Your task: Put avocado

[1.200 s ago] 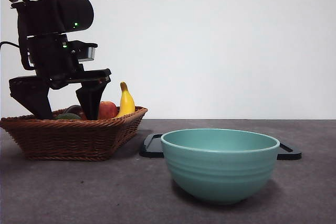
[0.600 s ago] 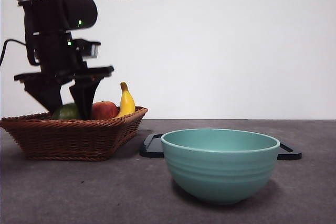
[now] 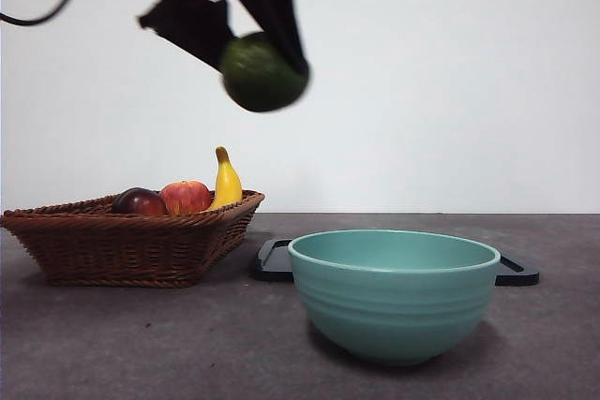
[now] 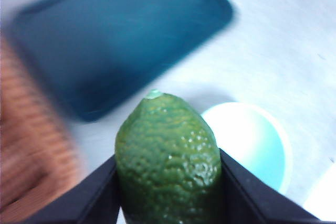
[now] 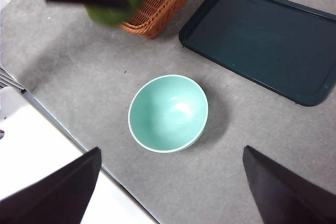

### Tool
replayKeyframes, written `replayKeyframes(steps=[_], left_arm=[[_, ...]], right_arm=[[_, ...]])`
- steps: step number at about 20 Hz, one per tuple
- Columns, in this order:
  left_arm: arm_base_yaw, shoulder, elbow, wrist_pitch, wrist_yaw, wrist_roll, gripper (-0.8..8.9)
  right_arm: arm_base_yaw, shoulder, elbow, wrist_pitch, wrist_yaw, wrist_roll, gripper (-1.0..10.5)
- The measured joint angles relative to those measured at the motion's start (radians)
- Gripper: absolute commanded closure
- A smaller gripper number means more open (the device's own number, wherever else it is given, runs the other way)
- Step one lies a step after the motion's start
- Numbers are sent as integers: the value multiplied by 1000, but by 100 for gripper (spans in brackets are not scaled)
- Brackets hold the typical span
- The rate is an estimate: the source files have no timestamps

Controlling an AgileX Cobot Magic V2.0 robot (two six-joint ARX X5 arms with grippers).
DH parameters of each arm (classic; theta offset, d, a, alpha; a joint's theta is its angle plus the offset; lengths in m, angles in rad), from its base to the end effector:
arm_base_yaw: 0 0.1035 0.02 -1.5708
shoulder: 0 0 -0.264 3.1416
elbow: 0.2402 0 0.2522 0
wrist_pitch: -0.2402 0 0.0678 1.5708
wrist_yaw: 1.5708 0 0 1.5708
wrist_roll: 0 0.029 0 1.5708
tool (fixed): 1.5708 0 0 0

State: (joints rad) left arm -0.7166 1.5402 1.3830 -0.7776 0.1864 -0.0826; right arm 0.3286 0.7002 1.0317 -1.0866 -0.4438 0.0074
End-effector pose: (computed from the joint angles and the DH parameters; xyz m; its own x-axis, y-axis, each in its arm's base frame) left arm 0.2381 -0.2145 0.3108 0.3184 -0.5231 -0.7905 0.6759 0.7100 -0.1976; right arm 0.0894 0.0436 0.3457 0.4839 0.6186 -0.6190 -0.5826 0.7555 0.2997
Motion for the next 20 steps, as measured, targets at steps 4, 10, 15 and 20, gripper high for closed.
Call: replayKeyframes(steps=[4,10,15,20], left_arm=[[-100,98,0,5,0,7,669],[-191,237,0,71,0,11,669],[-217,331,0,104,-8,23,668],[-222,367,0,117,-12,30,550]], right_arm=[[0,0,0,0,3,0,514],[0,0,0,0,3,0,514],[0,0,0,0,3,0,514],[0,0,0,0,3,0,514]])
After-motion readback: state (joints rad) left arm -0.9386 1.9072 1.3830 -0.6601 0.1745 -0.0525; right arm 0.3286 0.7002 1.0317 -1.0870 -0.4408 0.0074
